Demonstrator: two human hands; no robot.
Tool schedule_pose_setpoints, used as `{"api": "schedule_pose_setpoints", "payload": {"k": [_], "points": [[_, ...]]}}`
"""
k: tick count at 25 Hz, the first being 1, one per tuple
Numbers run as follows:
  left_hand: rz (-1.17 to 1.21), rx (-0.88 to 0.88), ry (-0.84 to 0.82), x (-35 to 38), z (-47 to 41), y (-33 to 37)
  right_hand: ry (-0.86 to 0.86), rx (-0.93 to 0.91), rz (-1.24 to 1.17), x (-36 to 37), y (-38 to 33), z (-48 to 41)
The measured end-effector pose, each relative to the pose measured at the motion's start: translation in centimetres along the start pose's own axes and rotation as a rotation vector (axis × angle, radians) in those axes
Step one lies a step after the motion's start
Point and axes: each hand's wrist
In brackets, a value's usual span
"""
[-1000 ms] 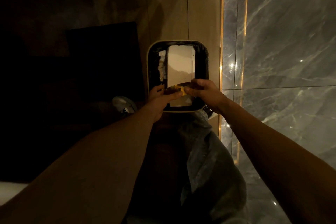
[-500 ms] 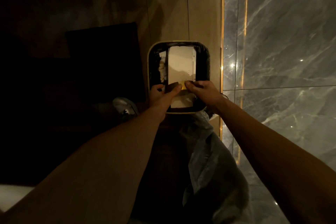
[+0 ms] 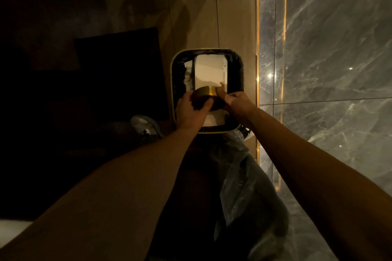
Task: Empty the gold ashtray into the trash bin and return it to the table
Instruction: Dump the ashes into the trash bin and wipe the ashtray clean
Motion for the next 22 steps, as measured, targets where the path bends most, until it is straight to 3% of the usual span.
{"api": "schedule_pose_setpoints", "payload": {"k": [10, 22], "points": [[-0.278, 0.223, -0.153, -0.8, 0.7, -0.1, 0.150, 0.055, -0.042, 0.5, -1.5, 0.5], [-0.639, 0.387, -0.260, -1.0, -1.0, 0.3, 0.104, -0.020, 0.001, -0.9, -1.3, 1.1]]}}
Point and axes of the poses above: each hand's wrist, its own z-axis away from the middle knuckle, its own x-axis out of the palm, y = z × x, and after that the axes turned 11 degrees about x, right-handed
